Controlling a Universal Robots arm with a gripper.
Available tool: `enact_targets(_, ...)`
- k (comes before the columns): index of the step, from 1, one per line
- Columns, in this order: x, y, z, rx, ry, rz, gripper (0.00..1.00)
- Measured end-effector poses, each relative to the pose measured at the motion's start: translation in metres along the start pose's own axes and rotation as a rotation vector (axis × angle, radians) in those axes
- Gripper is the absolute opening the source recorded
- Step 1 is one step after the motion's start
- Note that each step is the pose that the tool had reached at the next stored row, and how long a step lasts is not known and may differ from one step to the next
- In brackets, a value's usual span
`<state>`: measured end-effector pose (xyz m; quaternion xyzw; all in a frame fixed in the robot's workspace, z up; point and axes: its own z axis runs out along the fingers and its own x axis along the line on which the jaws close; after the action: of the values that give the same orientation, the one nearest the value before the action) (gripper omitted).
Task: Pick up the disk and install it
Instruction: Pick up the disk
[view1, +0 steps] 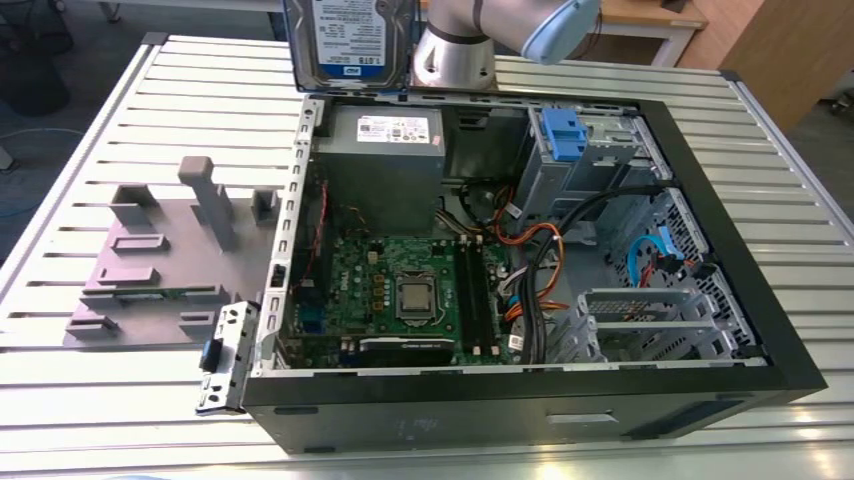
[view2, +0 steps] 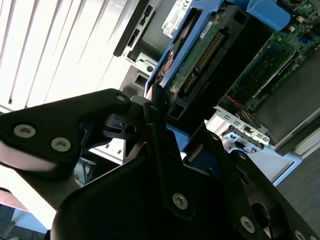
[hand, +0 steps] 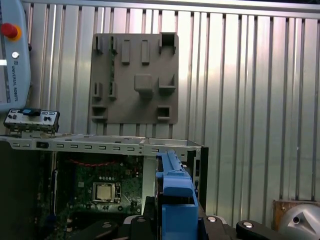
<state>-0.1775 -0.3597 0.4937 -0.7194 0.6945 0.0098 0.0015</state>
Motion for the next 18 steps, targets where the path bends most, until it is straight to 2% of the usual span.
enact_targets(18, 0.0002, -0.0057, -0.0001, 0.0000, 0.0000, 0.000, 0.36)
